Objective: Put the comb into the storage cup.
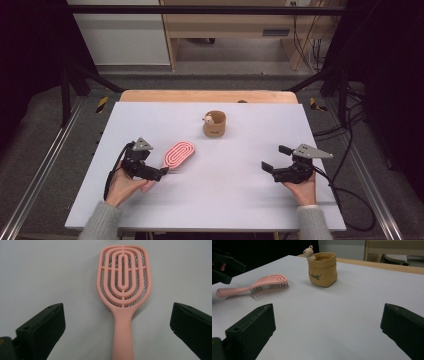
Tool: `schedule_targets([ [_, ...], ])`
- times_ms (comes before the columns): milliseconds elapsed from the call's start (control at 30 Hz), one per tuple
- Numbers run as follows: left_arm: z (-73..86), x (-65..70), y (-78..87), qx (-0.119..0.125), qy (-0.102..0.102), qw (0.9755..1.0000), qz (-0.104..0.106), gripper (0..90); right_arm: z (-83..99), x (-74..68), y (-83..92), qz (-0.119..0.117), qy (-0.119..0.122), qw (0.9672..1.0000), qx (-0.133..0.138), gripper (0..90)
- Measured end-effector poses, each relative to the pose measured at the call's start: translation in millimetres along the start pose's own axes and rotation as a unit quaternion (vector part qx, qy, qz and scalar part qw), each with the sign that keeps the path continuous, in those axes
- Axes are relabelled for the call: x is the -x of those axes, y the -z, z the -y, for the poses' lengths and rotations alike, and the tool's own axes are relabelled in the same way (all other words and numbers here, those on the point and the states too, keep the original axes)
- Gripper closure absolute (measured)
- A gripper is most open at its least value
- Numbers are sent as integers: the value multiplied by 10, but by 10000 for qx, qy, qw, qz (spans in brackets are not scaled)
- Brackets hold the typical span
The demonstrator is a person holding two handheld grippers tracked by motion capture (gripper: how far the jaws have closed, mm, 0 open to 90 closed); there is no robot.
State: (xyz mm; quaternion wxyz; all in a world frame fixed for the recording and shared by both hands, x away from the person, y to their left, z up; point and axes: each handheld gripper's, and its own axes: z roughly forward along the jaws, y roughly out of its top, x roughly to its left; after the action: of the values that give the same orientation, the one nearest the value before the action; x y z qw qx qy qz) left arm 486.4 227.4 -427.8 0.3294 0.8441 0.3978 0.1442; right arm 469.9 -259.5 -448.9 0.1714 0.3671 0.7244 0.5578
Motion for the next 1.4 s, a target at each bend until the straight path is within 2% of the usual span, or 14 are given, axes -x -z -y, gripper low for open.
schedule_targets([
  [300, 36, 31, -86, -151, -45, 9999, -18, 13, -1, -1, 1, 6, -1, 10000, 7, 2],
  [533, 60, 47, -152, -293, -48, 9996, 0, 57, -1, 0, 2, 8, 3, 10000, 17, 2],
  [1067, 76, 57, -237, -556, -63, 9983, 151, 326, -2, -1, 1, 9, -2, 10000, 18, 2],
  [1400, 79, 72, -252, -654, -170, 9976, 120, 455, -2, -1, 2, 11, -8, 10000, 21, 2],
])
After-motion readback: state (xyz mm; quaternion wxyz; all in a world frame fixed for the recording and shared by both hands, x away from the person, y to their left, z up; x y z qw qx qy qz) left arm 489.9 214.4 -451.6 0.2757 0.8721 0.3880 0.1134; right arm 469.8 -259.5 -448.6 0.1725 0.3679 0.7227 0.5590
